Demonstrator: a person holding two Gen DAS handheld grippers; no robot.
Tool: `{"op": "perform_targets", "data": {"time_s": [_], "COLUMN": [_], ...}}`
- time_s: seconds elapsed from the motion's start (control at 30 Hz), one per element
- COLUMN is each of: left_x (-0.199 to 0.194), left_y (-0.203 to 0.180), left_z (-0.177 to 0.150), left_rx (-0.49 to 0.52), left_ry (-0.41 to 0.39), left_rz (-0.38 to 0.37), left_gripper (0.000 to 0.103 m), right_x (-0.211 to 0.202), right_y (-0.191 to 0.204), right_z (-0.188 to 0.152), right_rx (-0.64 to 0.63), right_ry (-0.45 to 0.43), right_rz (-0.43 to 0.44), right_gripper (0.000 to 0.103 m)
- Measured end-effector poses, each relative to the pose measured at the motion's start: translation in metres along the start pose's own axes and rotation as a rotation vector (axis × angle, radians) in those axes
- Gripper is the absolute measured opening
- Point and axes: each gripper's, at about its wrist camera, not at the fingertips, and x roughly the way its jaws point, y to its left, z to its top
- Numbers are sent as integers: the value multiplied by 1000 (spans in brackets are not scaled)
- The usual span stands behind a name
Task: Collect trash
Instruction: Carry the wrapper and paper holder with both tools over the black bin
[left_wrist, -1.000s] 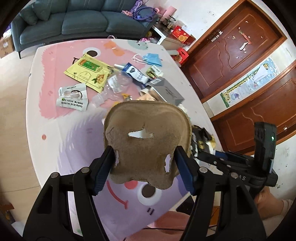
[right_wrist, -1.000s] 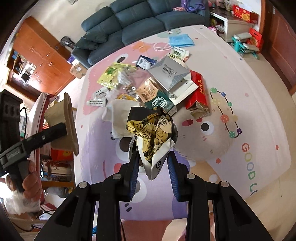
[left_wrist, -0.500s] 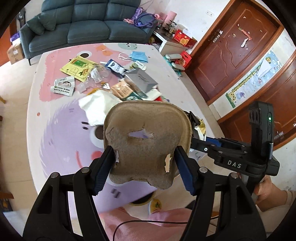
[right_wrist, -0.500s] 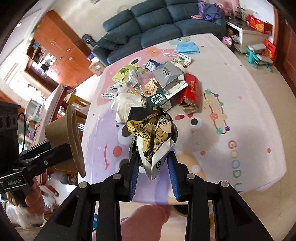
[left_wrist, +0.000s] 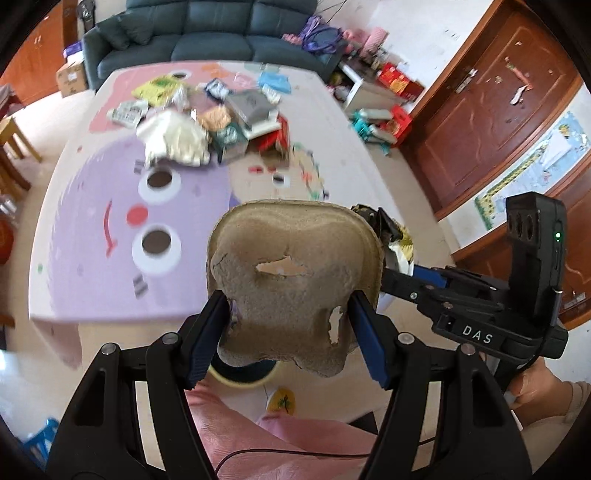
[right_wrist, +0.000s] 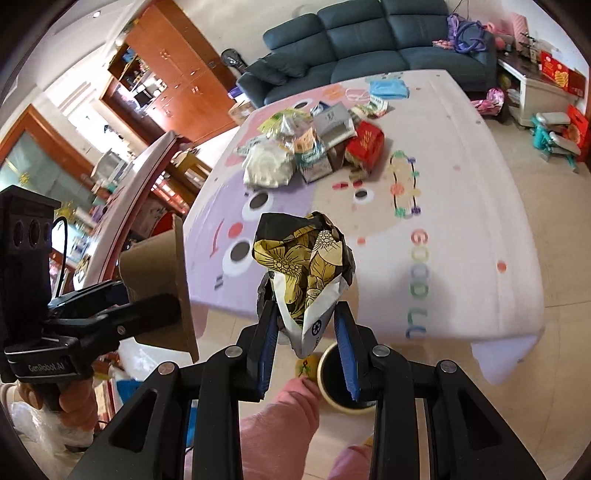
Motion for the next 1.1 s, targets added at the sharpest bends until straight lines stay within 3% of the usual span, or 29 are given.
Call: {"op": "perform_targets", "data": {"time_s": [0.23, 0.47, 0.67, 0.9, 1.1], "left_x": [17, 67, 137, 258, 335], "left_y": [-7, 28, 56, 96, 116], "left_z": [-50, -82, -122, -169, -189], "left_rx": [-36, -61, -5, 52, 73], "left_ry": [83, 177, 186, 227, 270], "left_rz": [76, 103, 164, 209, 201], "left_gripper": [64, 64, 64, 64, 65], "right_x": [24, 80, 154, 260, 343], "right_y": [-23, -33, -45, -95, -136], "right_z": [-50, -110, -168, -222, -252], "right_rx": [53, 115, 155, 267, 293], "right_ry": [70, 188, 288, 330, 341], "right_rz": [45, 34, -8, -78, -109], "right_gripper": [31, 31, 31, 31, 43]}}
